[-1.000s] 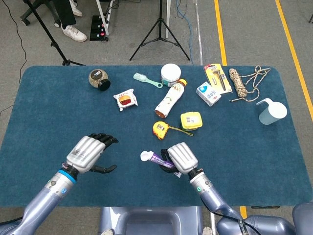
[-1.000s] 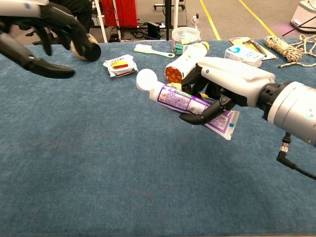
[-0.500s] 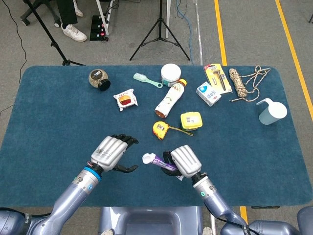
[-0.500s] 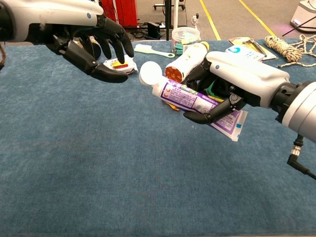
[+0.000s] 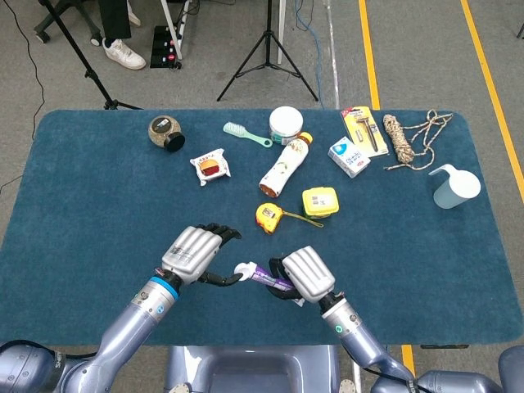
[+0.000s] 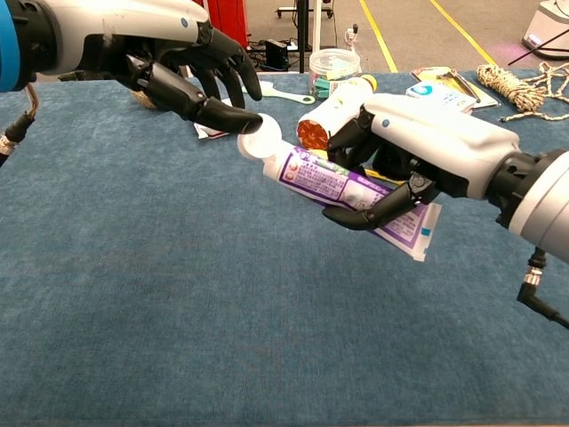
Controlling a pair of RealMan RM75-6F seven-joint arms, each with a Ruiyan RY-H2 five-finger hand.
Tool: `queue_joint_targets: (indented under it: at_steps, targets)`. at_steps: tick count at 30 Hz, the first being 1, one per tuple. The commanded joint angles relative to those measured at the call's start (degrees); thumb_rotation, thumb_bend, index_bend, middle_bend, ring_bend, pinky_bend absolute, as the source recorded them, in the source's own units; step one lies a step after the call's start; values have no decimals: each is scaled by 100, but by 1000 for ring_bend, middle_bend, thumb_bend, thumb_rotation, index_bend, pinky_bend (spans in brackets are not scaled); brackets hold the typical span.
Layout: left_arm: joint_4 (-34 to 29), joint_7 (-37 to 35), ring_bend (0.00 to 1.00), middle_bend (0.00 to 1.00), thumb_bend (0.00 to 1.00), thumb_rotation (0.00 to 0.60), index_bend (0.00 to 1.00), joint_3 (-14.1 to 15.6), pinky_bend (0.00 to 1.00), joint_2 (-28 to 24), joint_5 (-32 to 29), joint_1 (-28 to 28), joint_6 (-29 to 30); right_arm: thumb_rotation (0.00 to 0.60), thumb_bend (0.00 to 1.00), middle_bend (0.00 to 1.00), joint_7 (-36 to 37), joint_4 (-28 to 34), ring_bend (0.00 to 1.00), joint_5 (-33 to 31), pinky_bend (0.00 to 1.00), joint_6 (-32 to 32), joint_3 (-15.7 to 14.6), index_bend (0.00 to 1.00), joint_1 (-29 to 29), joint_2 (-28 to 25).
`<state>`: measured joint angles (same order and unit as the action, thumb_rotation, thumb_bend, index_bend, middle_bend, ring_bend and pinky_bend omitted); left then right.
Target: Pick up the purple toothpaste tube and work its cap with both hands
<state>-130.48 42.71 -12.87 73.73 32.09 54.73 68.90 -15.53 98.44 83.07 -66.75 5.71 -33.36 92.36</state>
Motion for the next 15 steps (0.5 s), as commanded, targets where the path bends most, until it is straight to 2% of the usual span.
queue_joint_targets:
  at_steps: [1, 15]
  targets:
    - [54, -31, 210, 263, 214, 305, 208, 25, 320, 33, -34, 37, 43, 582, 391, 914, 29, 19, 1000, 33, 1000, 3, -5, 853, -2, 10]
    - [254, -239, 210, 263, 214, 305, 208, 140, 320, 130, -134, 150, 57, 599, 391, 923, 723, 124, 1000, 228, 1000, -96, 10, 861, 72, -97]
